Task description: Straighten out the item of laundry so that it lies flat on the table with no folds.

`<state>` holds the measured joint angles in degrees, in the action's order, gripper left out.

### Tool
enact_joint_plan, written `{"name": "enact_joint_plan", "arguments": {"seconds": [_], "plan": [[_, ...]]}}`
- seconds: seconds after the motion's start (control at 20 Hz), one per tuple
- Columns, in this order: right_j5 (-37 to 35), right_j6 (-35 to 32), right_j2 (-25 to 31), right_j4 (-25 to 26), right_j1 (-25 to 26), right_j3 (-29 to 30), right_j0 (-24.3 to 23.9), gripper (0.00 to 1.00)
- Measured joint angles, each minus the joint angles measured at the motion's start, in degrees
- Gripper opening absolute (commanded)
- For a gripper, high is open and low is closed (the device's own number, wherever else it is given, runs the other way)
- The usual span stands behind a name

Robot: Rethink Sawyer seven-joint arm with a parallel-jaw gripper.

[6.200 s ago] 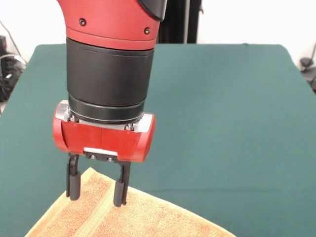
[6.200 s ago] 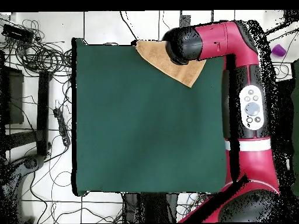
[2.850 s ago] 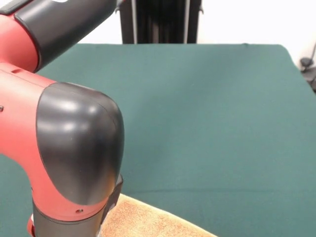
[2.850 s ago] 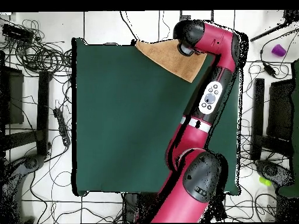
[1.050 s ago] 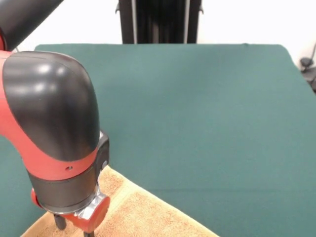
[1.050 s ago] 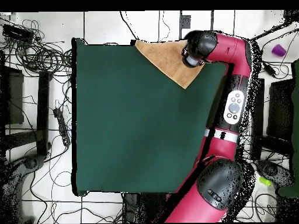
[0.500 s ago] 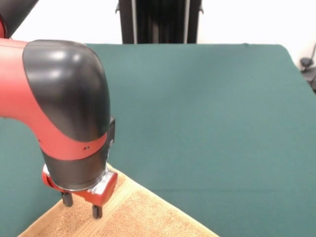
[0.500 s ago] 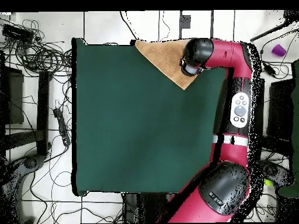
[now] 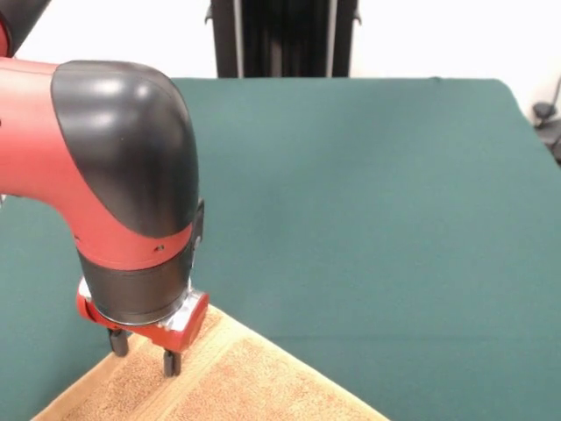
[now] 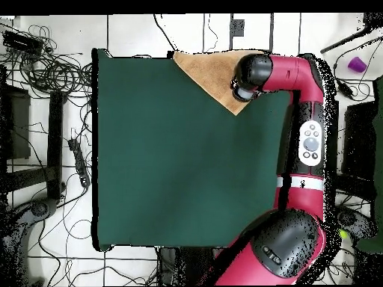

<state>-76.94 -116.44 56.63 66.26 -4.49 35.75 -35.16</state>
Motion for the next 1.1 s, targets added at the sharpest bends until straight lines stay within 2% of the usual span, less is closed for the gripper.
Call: {"name": "enact_joint_plan", "arguments": {"seconds": [0.55,0.85,1.1], "plan": [[3.82,0.0,-7.09,-4.6,-1.38,0.58,2.59,1.0],[8.64,0.0,-11.01,-6.67,-2.85,3.58,3.18,1.0],[15.93,0.0,-14.97,-8.76,-4.84,8.28,3.24,1.0]]}}
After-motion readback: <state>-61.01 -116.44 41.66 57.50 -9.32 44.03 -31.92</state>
